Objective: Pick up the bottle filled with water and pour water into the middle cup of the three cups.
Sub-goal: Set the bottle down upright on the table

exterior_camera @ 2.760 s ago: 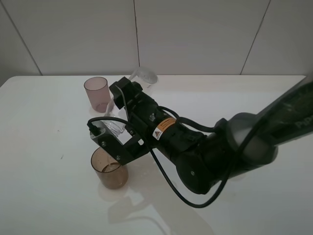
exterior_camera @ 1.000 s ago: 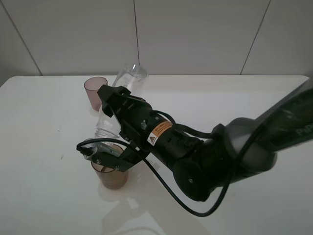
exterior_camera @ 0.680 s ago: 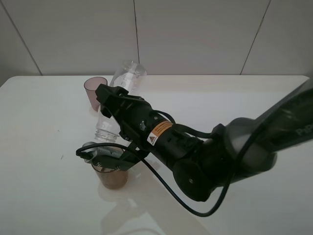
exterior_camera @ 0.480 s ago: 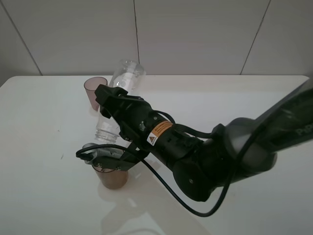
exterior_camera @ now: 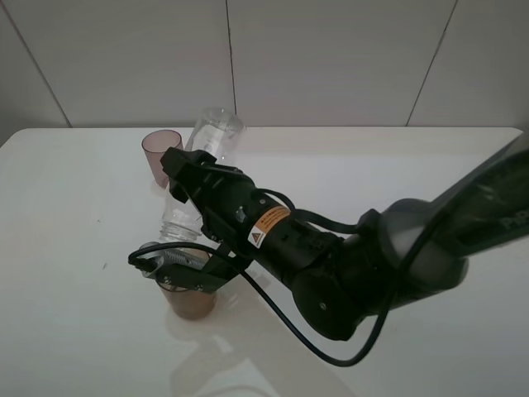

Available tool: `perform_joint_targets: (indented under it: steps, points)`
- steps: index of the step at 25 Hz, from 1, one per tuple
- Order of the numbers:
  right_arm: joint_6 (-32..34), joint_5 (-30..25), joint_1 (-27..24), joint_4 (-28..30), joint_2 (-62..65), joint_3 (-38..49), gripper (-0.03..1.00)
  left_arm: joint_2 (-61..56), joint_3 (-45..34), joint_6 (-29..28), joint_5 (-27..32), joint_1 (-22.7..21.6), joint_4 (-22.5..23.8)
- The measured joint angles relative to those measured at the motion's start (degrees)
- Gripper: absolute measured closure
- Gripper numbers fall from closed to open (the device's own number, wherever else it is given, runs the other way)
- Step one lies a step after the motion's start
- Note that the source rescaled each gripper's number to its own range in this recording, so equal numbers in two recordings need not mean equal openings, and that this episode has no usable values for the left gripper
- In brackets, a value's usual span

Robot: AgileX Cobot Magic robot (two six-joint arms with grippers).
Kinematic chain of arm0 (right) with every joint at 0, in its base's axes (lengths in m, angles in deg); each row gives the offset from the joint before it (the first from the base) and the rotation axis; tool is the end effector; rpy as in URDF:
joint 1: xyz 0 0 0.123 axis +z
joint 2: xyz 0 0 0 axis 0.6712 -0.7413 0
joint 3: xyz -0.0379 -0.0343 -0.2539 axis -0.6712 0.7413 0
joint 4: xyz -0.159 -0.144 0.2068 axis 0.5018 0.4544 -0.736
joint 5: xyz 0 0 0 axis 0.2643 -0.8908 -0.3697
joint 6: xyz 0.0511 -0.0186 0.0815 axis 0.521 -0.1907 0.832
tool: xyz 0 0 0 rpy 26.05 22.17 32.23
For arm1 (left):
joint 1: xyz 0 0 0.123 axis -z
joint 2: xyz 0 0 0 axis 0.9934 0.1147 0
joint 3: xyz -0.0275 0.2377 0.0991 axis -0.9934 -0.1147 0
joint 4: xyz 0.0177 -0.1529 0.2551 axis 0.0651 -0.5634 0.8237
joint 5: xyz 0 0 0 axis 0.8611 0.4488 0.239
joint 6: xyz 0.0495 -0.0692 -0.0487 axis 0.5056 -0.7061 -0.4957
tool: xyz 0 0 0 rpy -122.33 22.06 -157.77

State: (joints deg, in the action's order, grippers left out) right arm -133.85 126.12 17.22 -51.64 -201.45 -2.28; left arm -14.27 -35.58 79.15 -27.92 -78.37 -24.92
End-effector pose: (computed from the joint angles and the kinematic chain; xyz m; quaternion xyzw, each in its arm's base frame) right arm 0.2114 0.3033 0.0653 -0.7334 0.1019 -0.4239 0.5216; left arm 0.0671 -0.0060 0.2977 0.0286 0.8506 -0.0286 0.5243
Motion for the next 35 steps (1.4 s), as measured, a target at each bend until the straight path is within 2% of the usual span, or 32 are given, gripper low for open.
perform_joint_targets:
  steps: [3,10,13,16,19,22,27,31,35]
  points:
    - [5.8,-3.9,0.0,-1.5,1.9,0.1,0.96,0.0,0.0,0.0,0.0,0.0,0.0]
    - [17.8,-24.2,-0.5,-4.1,9.5,0.1,0.96,0.0,0.0,0.0,0.0,0.0,0.0]
    - [25.9,-30.2,-2.5,-3.4,12.5,0.1,0.96,0.0,0.0,0.0,0.0,0.0,0.0]
    - [38.4,-34.8,-6.1,1.9,15.0,0.2,0.96,0.0,0.0,0.0,0.0,0.0,0.0]
    - [56.3,-39.3,-10.7,12.2,16.5,0.2,0.96,0.0,0.0,0.0,0.0,0.0,0.0]
    - [75.5,-40.6,-16.1,22.3,16.7,0.2,0.96,0.0,0.0,0.0,0.0,0.0,0.0]
    - [101.7,-38.2,-23.0,32.6,16.7,0.2,0.96,0.0,0.0,0.0,0.0,0.0,0.0]
    - [118.8,-32.3,-27.8,34.2,16.6,0.2,0.96,0.0,0.0,0.0,0.0,0.0,0.0]
    - [127.8,-27.3,-31.4,33.9,13.4,0.1,0.96,0.0,0.0,0.0,0.0,0.0,0.0]
